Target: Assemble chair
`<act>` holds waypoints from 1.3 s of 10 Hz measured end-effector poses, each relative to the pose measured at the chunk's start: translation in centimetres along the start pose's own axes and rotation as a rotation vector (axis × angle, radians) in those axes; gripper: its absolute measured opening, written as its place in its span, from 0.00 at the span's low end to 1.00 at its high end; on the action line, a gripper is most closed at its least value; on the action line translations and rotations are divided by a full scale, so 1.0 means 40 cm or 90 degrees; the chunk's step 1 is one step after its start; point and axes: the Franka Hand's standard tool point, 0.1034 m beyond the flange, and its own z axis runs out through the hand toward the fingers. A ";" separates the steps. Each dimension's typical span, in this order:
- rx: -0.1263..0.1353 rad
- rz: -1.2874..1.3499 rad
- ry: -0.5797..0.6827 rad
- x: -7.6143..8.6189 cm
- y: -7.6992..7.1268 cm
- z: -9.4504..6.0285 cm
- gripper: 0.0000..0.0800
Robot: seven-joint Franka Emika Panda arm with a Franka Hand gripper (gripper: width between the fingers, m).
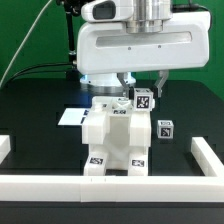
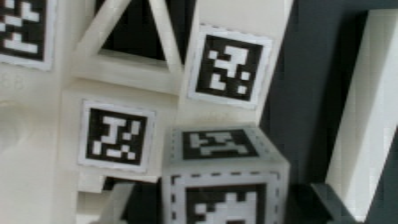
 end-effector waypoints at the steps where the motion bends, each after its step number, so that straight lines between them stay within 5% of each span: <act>1: 0.000 0.000 0.000 0.000 0.000 0.000 0.36; 4: 0.001 0.052 0.001 0.003 0.001 0.000 0.36; 11: 0.006 0.481 0.013 0.008 0.006 0.002 0.36; 13: 0.006 0.526 0.012 0.007 0.005 0.003 0.59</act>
Offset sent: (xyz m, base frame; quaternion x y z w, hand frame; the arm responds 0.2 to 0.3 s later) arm 0.0045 -0.0091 -0.0052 -0.0349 -0.0211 0.0374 0.9985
